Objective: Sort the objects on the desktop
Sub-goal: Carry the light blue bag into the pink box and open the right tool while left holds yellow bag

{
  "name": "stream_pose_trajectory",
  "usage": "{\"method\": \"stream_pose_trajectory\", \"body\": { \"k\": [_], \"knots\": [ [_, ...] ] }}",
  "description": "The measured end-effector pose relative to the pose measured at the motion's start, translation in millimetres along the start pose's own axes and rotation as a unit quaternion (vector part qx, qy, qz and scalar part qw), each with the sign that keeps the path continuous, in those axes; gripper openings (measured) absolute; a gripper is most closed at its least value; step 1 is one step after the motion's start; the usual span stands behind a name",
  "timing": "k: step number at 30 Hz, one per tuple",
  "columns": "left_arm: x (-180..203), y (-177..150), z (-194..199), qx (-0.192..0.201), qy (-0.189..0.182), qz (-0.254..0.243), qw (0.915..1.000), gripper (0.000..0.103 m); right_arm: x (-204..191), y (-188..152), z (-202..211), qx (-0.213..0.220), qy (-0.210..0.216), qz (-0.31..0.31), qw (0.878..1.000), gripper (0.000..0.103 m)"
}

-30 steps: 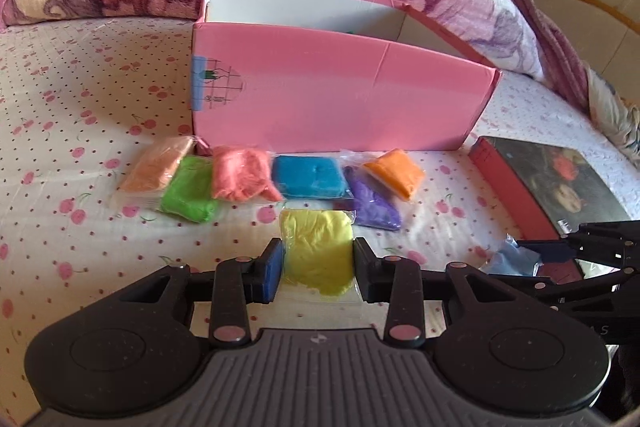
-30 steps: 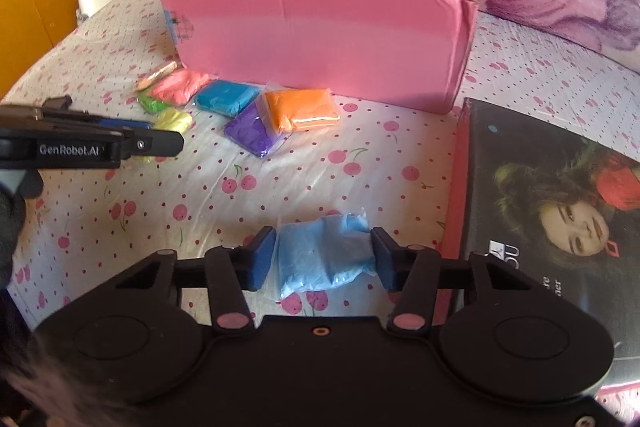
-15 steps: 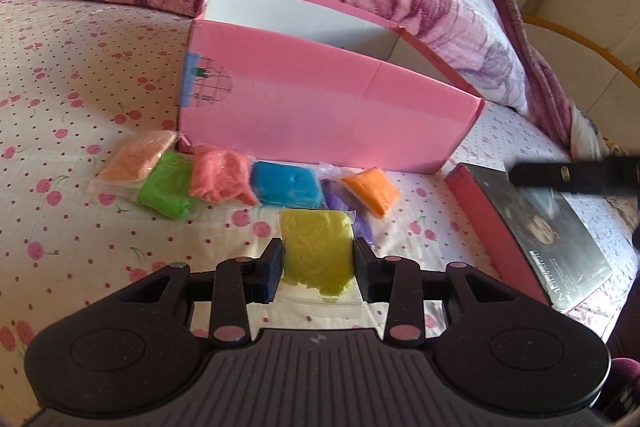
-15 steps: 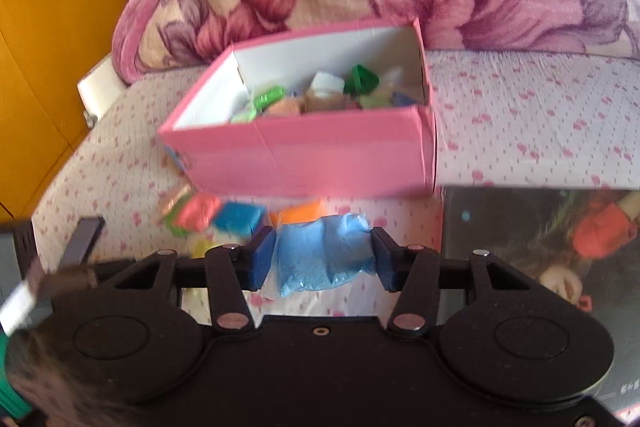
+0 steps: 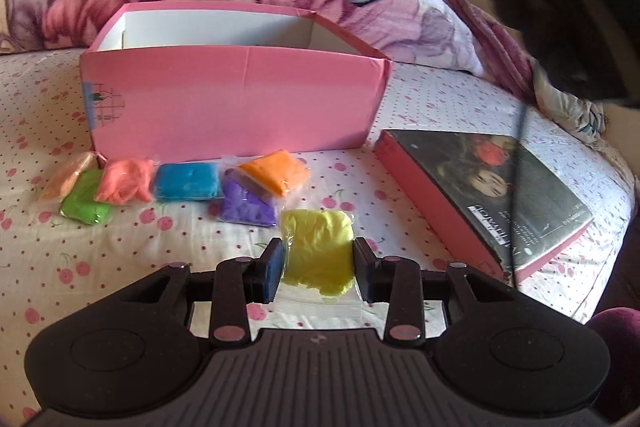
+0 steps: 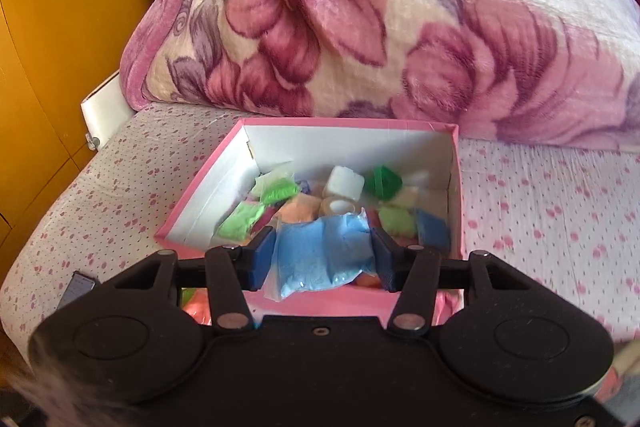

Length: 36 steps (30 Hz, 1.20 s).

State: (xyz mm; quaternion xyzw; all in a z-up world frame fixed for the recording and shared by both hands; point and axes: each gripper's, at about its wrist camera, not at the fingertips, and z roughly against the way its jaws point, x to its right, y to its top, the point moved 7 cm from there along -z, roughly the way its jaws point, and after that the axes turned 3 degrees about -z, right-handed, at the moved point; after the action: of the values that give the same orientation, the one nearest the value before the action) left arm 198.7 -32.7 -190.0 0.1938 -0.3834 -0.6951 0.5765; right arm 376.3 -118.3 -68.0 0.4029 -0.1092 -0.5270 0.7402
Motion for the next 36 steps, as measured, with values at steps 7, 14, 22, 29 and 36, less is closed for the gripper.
{"method": "stream_pose_trajectory", "body": {
  "k": [7,14,22,29,36],
  "knots": [
    [2,3,2,0.001,-0.011,0.005,0.9999,0.035,5,13,-50,-0.052,0.005,0.007,0.999,0.051],
    [-2,5,2,0.002,-0.007,0.015,0.9999,0.035,10,6,-92,-0.112,0.000,0.009,0.994,0.051],
    [-11,7,1,0.006,0.000,0.028,0.9996,0.035,17,1,-121,-0.154,-0.009,0.004,0.988,0.051],
    [-17,7,-1,0.005,0.006,0.033,0.9994,0.035,20,-7,-131,-0.180,-0.022,0.009,0.983,0.052],
    [-25,10,0,0.011,0.006,0.044,0.9990,0.035,29,-5,-124,-0.164,-0.029,-0.011,0.986,0.060]
  ]
}}
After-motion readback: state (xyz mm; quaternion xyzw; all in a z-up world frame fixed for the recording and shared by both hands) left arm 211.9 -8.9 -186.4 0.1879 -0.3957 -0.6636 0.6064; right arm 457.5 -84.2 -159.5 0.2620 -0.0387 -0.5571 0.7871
